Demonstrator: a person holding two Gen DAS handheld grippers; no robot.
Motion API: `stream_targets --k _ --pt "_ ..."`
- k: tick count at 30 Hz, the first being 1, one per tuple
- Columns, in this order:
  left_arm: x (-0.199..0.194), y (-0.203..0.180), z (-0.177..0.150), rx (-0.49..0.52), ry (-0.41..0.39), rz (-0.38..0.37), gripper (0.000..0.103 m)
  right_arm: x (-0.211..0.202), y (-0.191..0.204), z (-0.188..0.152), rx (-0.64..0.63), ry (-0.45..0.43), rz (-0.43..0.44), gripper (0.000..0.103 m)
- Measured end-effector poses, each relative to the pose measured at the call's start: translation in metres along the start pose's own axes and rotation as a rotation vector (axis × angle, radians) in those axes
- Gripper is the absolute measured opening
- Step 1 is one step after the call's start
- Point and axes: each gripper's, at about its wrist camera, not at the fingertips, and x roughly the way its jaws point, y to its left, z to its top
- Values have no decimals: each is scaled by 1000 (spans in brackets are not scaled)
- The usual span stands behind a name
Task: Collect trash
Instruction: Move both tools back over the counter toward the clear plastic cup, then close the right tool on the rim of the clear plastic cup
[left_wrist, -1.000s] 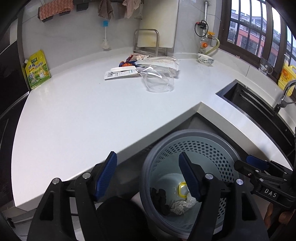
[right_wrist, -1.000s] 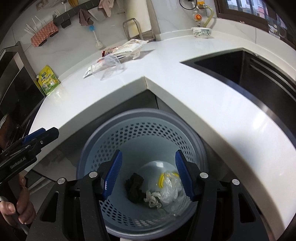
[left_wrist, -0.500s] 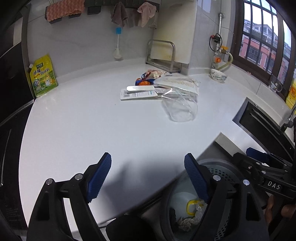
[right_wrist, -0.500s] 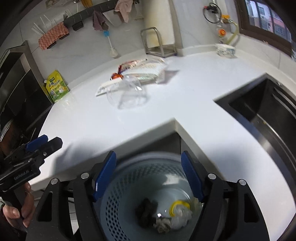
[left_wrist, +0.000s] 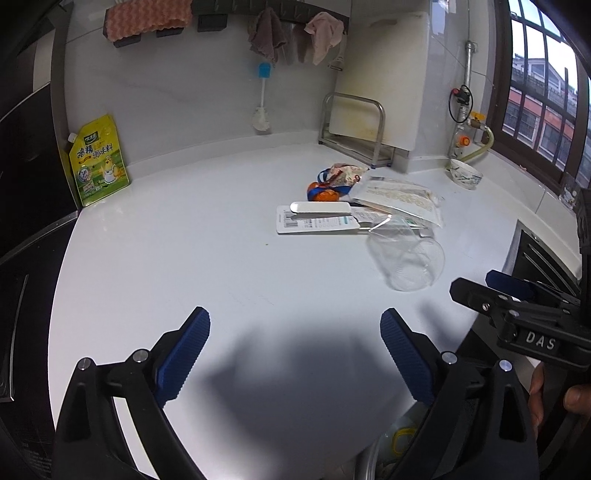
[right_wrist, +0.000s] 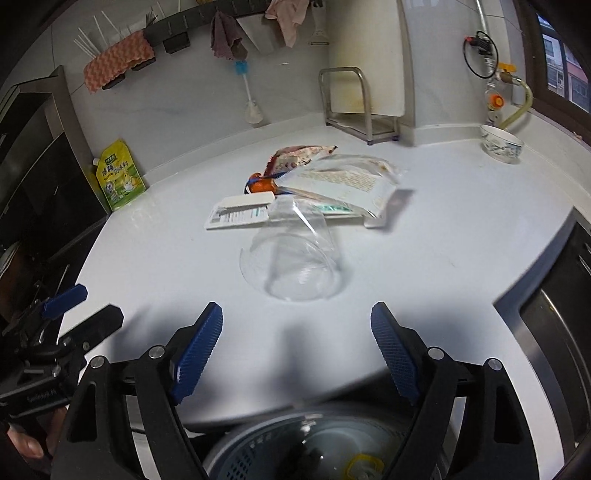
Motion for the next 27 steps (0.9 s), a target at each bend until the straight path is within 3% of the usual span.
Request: stream_targets --k 10,27 --pt "12 14 -2 -29 22 2 92 46 11 20 29 27 9 79" --pt "22 19 -3 -55 44 -6 92 96 8 33 14 66 -102 81"
